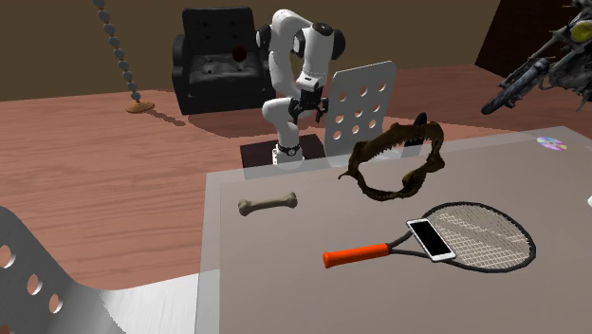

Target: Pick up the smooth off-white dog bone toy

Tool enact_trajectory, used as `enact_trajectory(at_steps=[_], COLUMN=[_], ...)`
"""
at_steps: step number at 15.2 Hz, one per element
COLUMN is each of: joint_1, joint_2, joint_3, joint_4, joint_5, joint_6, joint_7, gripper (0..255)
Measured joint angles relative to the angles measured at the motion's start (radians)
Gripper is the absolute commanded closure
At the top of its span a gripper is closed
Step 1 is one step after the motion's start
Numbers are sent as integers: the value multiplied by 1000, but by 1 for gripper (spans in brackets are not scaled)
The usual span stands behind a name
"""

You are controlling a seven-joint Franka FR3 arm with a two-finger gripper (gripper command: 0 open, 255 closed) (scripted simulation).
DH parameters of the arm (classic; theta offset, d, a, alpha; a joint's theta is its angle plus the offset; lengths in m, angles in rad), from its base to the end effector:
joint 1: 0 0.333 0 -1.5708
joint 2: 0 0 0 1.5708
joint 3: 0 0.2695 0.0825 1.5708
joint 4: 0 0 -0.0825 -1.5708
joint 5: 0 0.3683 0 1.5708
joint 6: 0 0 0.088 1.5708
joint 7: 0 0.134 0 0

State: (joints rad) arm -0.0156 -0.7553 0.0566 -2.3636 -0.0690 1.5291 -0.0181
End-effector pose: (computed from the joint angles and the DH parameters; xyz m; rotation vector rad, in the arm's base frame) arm 0.3237 0.0058 0.5142 3.0305 0.0637 -0.1208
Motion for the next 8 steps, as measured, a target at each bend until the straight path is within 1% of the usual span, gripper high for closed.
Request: enact_trajectory(at_steps=[1,3,8], joint_1=[0,8,42], joint_2=[0,2,57], joint_3=[0,-38,-187], joint_4=[0,-11,-11], joint_5=[0,-25,-119], joint_6=[0,18,97], joint_7=[0,-76,-386], gripper=[0,0,0])
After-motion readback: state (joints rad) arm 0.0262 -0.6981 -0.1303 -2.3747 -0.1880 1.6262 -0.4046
